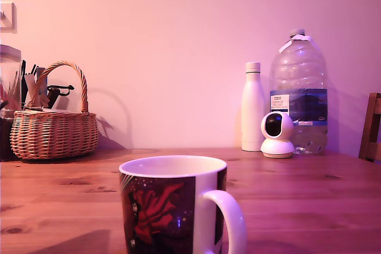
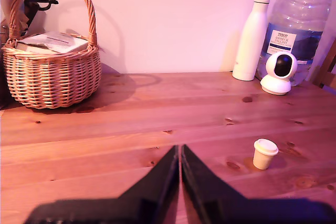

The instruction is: Pick up the coffee capsules from the table one by one and drop them inside the nearest coffee cup

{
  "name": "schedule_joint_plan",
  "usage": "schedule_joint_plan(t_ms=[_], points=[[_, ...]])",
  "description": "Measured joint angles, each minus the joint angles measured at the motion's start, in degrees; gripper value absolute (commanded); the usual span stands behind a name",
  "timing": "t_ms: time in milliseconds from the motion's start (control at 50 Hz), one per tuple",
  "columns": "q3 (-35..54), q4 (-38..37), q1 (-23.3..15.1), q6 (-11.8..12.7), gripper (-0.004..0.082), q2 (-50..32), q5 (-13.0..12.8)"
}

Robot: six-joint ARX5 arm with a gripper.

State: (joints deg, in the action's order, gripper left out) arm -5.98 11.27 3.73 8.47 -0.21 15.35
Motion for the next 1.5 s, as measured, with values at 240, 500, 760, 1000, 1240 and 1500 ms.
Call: schedule_joint_plan(t_ms=[240,500,760,1000,1240,1500], points=[[0.0,0.3,0.0,0.0,-0.0011,0.0,-0.3],[0.0,0.3,0.0,0.0,-0.0011,0.0,1.0],[0.0,0.0,0.0,1.8,-0.0011,0.0,7.1],[0.0,-3.6,0.1,2.8,-0.0014,1.3,11.2],[0.0,-10.1,3.5,3.3,-0.0014,15.4,13.2],[0.0,-20.8,8.4,-2.9,-0.0013,30.6,13.2]])
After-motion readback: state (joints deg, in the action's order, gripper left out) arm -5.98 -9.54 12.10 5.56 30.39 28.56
